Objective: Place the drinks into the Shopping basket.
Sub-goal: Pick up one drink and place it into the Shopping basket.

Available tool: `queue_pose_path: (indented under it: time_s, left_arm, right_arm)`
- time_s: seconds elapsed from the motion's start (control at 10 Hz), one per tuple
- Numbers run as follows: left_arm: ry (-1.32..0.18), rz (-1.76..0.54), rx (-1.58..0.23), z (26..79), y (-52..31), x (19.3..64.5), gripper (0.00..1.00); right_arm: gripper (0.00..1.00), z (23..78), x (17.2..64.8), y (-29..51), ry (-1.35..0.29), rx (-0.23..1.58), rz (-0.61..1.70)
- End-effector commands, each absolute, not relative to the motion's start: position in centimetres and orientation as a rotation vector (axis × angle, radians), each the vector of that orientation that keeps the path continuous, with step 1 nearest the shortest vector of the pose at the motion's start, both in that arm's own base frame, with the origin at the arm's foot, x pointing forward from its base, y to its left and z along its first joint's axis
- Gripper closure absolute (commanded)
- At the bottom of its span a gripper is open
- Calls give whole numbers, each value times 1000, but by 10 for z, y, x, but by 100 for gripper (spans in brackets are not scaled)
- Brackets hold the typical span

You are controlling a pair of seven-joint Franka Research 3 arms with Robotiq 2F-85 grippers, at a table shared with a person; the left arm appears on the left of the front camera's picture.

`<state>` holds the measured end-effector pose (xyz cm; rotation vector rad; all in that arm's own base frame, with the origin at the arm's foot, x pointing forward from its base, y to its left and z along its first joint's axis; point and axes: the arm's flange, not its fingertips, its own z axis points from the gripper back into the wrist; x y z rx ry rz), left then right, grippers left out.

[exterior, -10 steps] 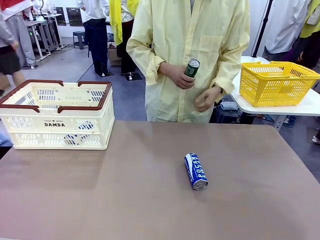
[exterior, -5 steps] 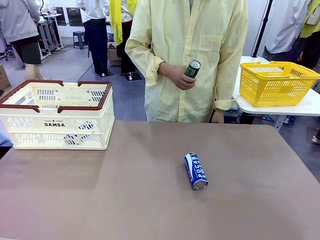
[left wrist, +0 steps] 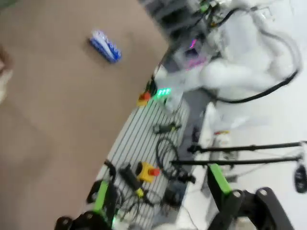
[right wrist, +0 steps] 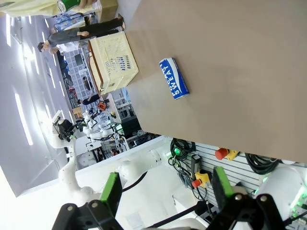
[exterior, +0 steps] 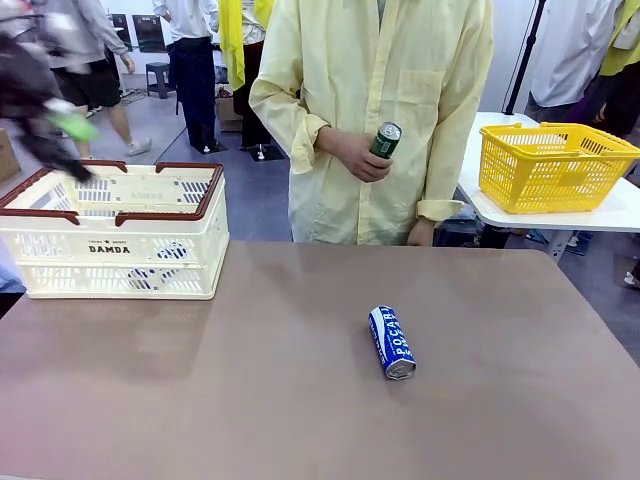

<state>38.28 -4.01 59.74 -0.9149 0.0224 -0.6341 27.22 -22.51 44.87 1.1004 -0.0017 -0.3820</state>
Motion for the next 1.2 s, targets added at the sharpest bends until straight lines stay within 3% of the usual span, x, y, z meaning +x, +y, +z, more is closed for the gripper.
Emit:
queue_pose_path:
  time_s: [0.0, 0.3, 0.4, 0.5, 0.6, 0.7, 0.8, 1.0, 1.1]
  left_arm:
    - [115, -594, -747, 564, -131, 400, 0]
    - [-138, -507, -662, 513, -253, 333, 0]
    - [-115, -527, -667, 495, -272, 313, 0]
    - [30, -591, -784, 498, -266, 312, 0]
    - [324, -741, -1186, 548, -204, 339, 0]
    - [104, -860, -1355, 619, -75, 372, 0]
    - [-62, -733, -1304, 662, 39, 380, 0]
    - [-341, -344, -1274, 696, 234, 371, 0]
    - [-354, -203, -1301, 687, 307, 367, 0]
  right_arm:
    - [0, 450, 270, -224, 3, 1101, -384]
    - [0, 450, 270, -224, 3, 1101, -384]
    - [0, 450, 270, -224, 3, 1101, -384]
    - [0, 450, 270, -224, 3, 1101, -384]
    - [0, 450, 270, -224, 3, 1101, -384]
    - [0, 450, 270, -224, 3, 1101, -384]
    - [0, 450, 270, -224, 3, 1101, -384]
    - [0, 450, 270, -224, 3, 1101, -384]
    - [0, 450, 270, -224, 3, 1101, -384]
